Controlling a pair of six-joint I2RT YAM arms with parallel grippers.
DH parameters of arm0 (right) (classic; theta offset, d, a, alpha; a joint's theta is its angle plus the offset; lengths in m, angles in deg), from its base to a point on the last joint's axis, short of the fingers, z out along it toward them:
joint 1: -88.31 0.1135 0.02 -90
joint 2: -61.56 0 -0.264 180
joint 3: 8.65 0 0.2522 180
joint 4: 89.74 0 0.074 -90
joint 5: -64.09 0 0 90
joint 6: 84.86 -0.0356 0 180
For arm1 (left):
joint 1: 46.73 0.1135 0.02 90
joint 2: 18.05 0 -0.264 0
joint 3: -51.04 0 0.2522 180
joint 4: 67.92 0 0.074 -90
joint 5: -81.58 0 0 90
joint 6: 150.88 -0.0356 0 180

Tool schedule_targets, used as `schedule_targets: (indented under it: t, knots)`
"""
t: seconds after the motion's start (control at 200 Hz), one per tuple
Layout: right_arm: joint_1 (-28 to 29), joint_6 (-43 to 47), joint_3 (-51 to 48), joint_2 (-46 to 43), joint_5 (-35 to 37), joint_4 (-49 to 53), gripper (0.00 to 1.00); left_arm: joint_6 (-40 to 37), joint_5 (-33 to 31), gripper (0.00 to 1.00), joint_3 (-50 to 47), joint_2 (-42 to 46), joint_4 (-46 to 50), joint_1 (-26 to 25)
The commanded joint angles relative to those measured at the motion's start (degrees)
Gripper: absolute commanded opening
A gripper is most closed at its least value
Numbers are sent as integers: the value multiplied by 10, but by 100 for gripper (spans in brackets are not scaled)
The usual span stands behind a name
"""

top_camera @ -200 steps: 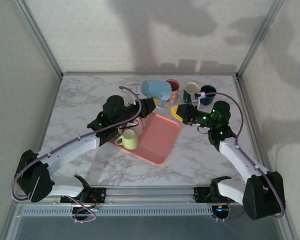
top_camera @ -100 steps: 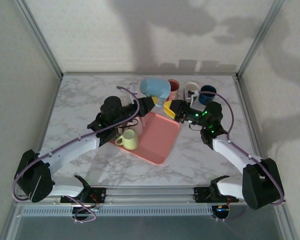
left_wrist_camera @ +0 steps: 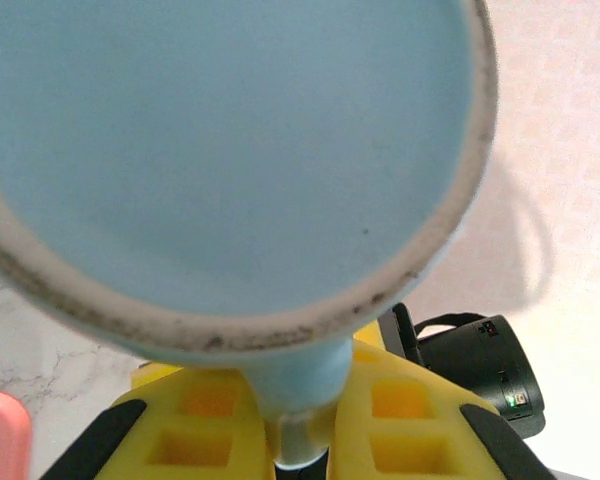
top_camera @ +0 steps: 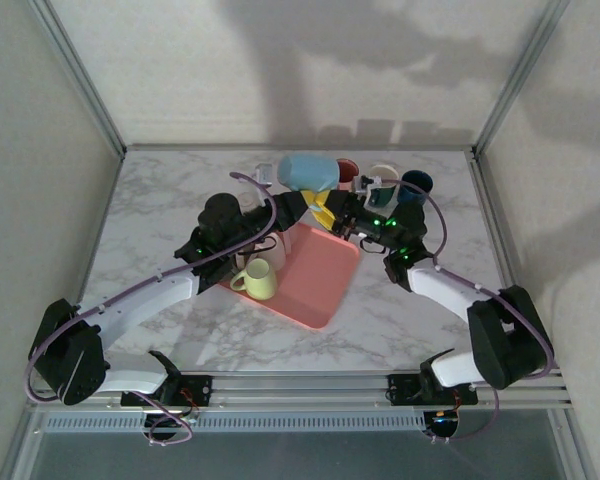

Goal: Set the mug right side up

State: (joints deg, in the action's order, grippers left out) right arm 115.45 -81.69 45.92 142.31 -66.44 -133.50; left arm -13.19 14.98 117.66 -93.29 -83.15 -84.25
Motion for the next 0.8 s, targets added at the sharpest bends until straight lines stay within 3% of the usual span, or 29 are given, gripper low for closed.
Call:
schedule_targets:
  t: [0.0, 0.145, 0.32, 0.551, 0.731, 0.796]
  knots:
    - [9, -28, 16, 9, 32, -60, 47, 10, 16, 0, 2, 20, -97, 4]
    - [15, -33, 12, 16, 57, -74, 45, 20, 15, 0, -12, 21, -115, 4]
    - [14, -36, 15, 17, 73, -96, 33, 31, 12, 0, -25, 19, -133, 4]
    - [13, -3, 26, 4, 71, -76, 0, 30, 7, 0, -38, 20, -129, 4]
    - [13, 68, 36, -27, 64, 7, 0, 15, -4, 0, -49, 25, -102, 6]
    - [13, 97, 41, -44, 67, 50, 0, 10, -4, 14, -53, 25, -98, 7]
